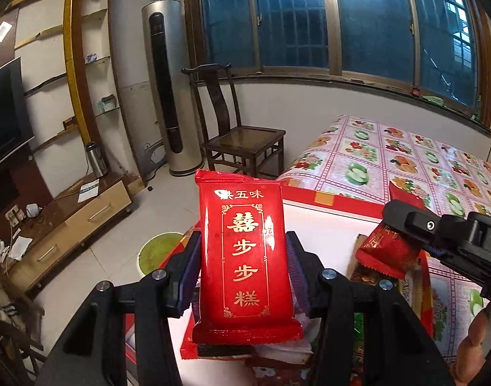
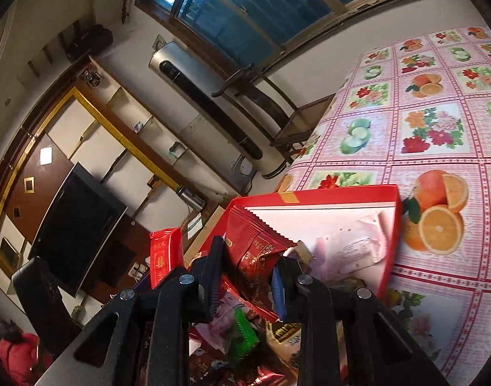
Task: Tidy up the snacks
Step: 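Carry the long red packet with the left gripper while the right carries the small red packet to the box, then open the left gripper over the box while the right releases the small red packet inside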
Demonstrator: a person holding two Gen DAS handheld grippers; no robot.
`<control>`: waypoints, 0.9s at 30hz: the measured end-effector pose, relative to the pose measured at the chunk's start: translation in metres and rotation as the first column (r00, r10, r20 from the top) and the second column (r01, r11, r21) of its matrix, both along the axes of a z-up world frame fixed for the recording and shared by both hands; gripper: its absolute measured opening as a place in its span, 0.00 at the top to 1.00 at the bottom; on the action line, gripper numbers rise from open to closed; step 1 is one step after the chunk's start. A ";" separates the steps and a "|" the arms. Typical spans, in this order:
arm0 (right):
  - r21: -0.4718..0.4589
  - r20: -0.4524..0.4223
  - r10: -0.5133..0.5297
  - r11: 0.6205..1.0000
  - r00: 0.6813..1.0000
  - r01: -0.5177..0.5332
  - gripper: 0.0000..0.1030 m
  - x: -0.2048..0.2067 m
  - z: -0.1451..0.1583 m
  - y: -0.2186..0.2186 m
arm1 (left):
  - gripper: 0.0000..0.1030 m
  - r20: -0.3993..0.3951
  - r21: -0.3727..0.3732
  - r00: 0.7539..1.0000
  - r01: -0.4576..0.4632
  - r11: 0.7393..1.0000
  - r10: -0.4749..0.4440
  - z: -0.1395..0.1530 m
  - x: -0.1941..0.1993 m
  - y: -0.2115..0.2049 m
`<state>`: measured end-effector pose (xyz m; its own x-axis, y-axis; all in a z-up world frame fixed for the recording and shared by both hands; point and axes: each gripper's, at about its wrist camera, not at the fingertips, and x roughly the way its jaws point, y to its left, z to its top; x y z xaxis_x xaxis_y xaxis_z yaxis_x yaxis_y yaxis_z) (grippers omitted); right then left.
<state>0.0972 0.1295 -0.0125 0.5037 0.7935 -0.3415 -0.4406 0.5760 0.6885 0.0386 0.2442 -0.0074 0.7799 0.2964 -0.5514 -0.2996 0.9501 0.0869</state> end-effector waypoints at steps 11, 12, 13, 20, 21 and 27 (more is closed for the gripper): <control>-0.102 -0.001 0.033 0.994 0.999 -0.033 0.70 0.008 -0.006 0.018 | 0.52 -0.073 0.063 0.997 -0.025 0.998 0.030 -0.009 0.021 -0.001; -0.105 -0.010 0.033 0.994 0.999 -0.034 0.70 0.009 -0.008 0.017 | 0.51 -0.080 0.073 0.996 -0.029 0.997 0.035 -0.010 0.022 -0.004; -0.113 -0.020 0.028 0.993 0.999 -0.030 0.70 0.010 -0.009 0.015 | 0.51 -0.086 0.086 0.995 -0.036 0.996 0.044 -0.010 0.023 -0.007; -0.085 0.005 -0.057 0.995 0.998 0.057 0.43 0.005 -0.001 -0.012 | 0.19 -0.054 0.172 0.991 -0.111 0.979 0.122 0.003 0.017 -0.016; -0.068 0.021 -0.080 0.994 0.997 0.081 0.36 0.003 0.003 -0.019 | 0.18 -0.045 0.174 0.992 -0.112 0.978 0.121 0.006 0.013 -0.017; -0.054 0.092 -0.170 0.983 0.981 0.176 0.35 -0.010 0.022 -0.052 | 0.17 -0.016 0.180 0.993 -0.111 0.977 0.116 0.022 -0.006 -0.022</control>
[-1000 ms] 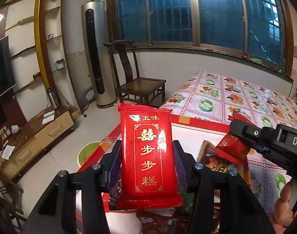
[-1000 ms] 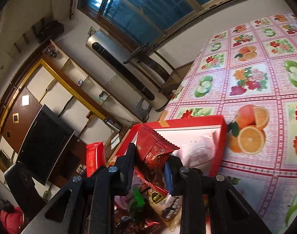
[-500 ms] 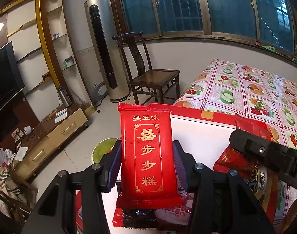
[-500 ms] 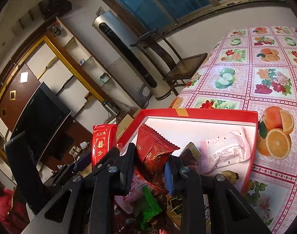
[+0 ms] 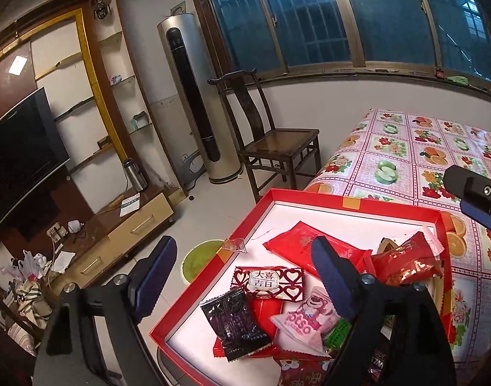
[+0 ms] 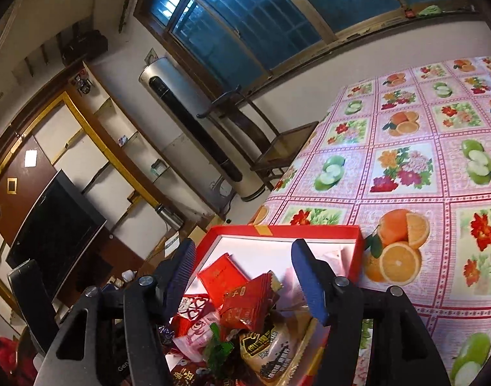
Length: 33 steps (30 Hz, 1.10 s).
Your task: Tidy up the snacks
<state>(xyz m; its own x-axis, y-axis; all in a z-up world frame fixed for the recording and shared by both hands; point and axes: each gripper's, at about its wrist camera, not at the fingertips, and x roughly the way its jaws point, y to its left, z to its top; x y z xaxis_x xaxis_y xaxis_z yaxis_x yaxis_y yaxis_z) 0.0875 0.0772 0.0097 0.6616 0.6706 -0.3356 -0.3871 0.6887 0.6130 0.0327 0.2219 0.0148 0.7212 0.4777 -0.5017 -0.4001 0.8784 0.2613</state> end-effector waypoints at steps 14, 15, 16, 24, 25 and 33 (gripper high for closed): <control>-0.086 0.092 -0.224 0.969 0.970 0.232 0.34 -0.065 0.007 -0.118 | 0.09 0.012 0.012 0.990 0.141 0.990 -0.141 0.013 -0.024 -0.081; -0.113 0.107 -0.232 0.963 0.967 0.244 0.33 -0.073 0.007 -0.123 | 0.08 0.013 0.002 0.989 0.148 0.989 -0.148 0.013 -0.026 -0.085; -0.142 0.126 -0.243 0.955 0.962 0.259 0.33 -0.081 0.007 -0.127 | 0.07 0.017 -0.014 0.988 0.156 0.988 -0.156 0.014 -0.028 -0.089; -0.303 0.285 -0.247 0.893 0.926 0.332 0.15 -0.147 0.004 -0.126 | 0.03 0.019 0.028 0.986 0.166 0.986 -0.167 0.005 -0.053 -0.119; -0.309 0.294 -0.248 0.889 0.923 0.337 0.15 -0.151 0.004 -0.124 | 0.03 0.018 0.043 0.985 0.170 0.985 -0.171 0.004 -0.056 -0.122; -0.330 0.368 -0.259 0.861 0.893 0.386 0.07 -0.164 0.005 -0.112 | 0.01 0.042 0.049 0.978 0.204 0.978 -0.206 0.007 -0.070 -0.121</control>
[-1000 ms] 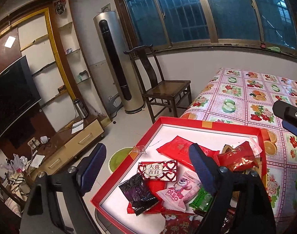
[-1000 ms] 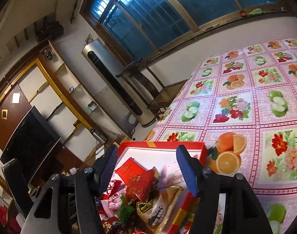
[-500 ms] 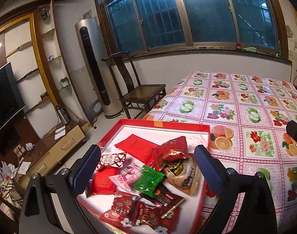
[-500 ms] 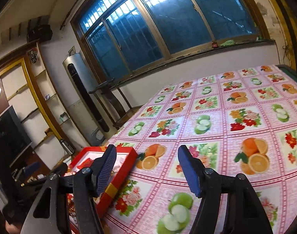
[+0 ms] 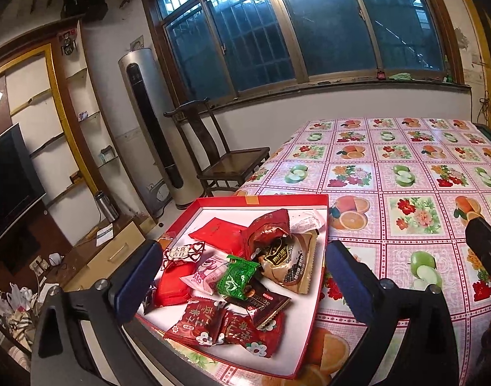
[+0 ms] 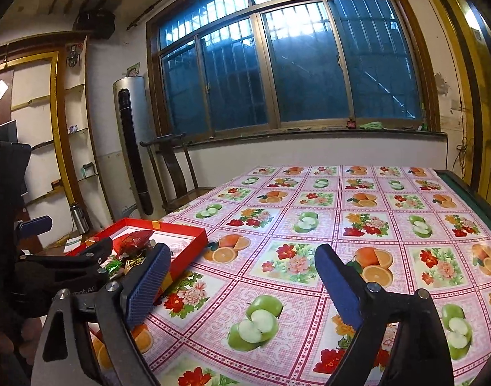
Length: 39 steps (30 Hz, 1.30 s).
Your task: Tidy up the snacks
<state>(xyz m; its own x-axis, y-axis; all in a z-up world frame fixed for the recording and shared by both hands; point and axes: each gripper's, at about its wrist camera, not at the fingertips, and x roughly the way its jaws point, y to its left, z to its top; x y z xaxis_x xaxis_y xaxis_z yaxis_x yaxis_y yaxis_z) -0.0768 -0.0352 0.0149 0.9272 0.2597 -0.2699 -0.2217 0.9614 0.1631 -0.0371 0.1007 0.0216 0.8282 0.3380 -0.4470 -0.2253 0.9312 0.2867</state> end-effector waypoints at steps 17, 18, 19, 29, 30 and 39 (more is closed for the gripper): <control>-0.090 0.028 -0.007 0.996 1.000 0.010 0.07 0.001 -0.002 0.017 | 0.00 -0.009 -0.044 1.000 -0.019 0.999 0.019 0.001 0.003 0.013; -0.096 0.030 -0.010 0.995 1.000 0.012 0.07 0.001 -0.003 0.018 | 0.00 -0.008 -0.045 1.000 -0.019 0.999 0.019 0.000 0.003 0.014; -0.101 0.030 -0.011 0.995 0.999 0.014 0.07 0.001 -0.003 0.019 | 0.00 -0.008 -0.044 1.000 -0.020 0.999 0.019 0.000 0.004 0.014; -0.116 0.040 -0.019 0.993 0.999 0.024 0.07 0.002 -0.003 0.022 | 0.00 -0.006 -0.049 1.000 0.003 0.999 -0.003 -0.003 0.005 0.014; -0.115 0.041 -0.019 0.993 0.999 0.024 0.07 0.002 -0.002 0.023 | 0.00 -0.005 -0.046 1.000 0.005 0.999 -0.005 -0.004 0.005 0.014; -0.121 0.039 -0.018 0.992 0.999 0.022 0.07 0.003 -0.002 0.024 | 0.00 0.001 -0.061 1.000 0.026 0.998 -0.026 -0.002 0.004 0.012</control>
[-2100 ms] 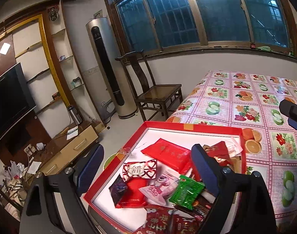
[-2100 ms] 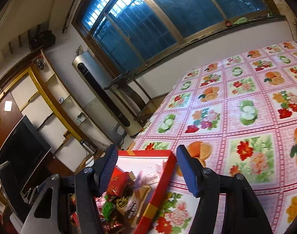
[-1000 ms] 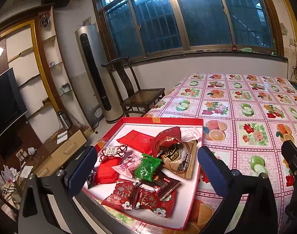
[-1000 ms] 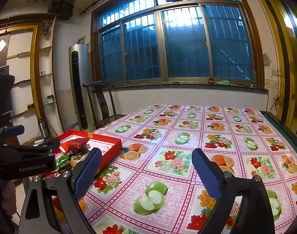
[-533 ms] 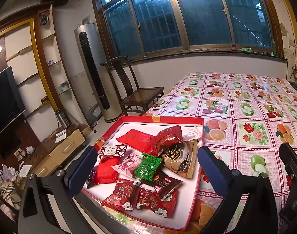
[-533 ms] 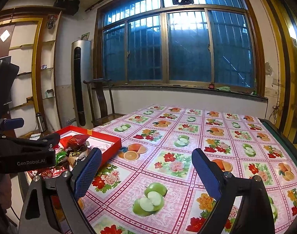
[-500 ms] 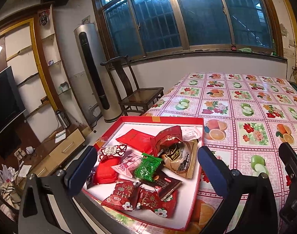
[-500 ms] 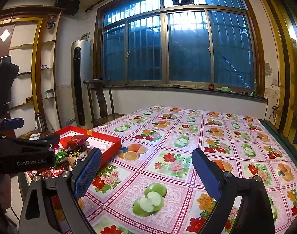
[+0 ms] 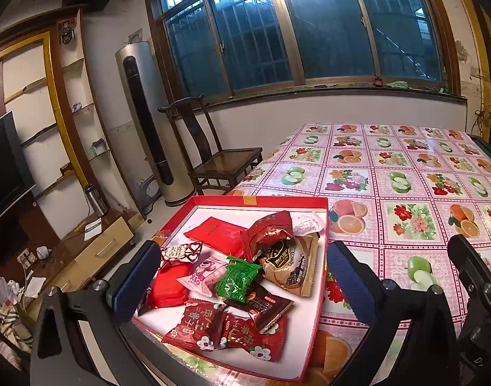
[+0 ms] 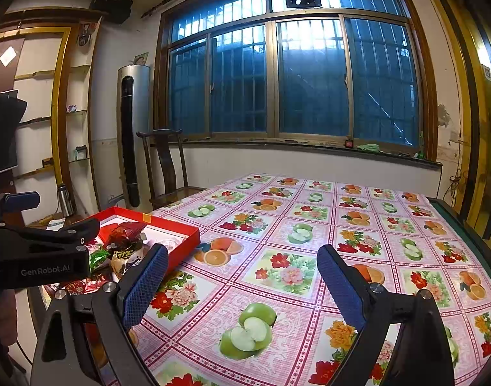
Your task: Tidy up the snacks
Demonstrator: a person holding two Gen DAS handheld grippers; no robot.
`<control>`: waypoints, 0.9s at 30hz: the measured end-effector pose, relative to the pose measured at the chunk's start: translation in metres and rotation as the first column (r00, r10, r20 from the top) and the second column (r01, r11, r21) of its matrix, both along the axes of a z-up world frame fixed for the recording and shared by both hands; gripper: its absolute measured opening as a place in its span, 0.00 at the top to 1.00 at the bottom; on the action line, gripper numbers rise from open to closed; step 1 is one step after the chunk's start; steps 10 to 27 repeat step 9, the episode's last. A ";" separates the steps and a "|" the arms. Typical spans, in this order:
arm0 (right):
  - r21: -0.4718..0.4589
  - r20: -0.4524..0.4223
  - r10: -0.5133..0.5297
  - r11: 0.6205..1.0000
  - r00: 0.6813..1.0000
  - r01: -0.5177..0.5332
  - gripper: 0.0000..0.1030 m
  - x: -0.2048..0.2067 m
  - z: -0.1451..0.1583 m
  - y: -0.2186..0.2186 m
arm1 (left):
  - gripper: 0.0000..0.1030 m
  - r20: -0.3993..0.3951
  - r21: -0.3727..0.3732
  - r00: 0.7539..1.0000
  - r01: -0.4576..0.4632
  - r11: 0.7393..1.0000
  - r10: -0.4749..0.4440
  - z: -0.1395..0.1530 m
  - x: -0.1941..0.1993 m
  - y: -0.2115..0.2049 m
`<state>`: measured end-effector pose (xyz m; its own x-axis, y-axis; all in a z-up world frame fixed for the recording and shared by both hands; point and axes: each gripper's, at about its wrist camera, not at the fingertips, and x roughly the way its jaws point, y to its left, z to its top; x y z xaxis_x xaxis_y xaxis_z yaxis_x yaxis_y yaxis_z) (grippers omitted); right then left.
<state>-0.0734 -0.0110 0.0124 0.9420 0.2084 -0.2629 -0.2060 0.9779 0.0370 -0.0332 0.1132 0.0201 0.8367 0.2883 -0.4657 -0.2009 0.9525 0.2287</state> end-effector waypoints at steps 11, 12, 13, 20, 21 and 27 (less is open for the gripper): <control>0.001 0.001 -0.002 1.000 1.000 0.002 0.07 0.000 0.000 0.000 | 0.00 0.035 -0.024 0.999 0.037 0.999 -0.036 0.004 -0.005 -0.002; 0.001 0.001 -0.002 1.000 1.000 0.002 0.07 0.000 0.000 0.000 | 0.00 0.035 -0.024 0.999 0.037 0.999 -0.036 0.004 -0.005 -0.002; 0.001 0.001 -0.002 1.000 1.000 0.002 0.07 0.000 0.000 0.000 | 0.00 0.035 -0.024 0.999 0.037 0.999 -0.036 0.004 -0.005 -0.002; 0.001 0.001 -0.002 1.000 1.000 0.002 0.07 0.000 0.000 0.000 | 0.00 0.035 -0.024 0.999 0.037 0.999 -0.036 0.004 -0.005 -0.002; 0.001 0.001 -0.002 1.000 1.000 0.002 0.07 0.000 0.000 0.000 | 0.00 0.035 -0.024 0.999 0.037 0.999 -0.036 0.004 -0.005 -0.002; 0.001 0.001 -0.002 1.000 1.000 0.002 0.07 0.000 0.000 0.000 | 0.00 0.035 -0.024 0.999 0.037 0.999 -0.036 0.004 -0.005 -0.002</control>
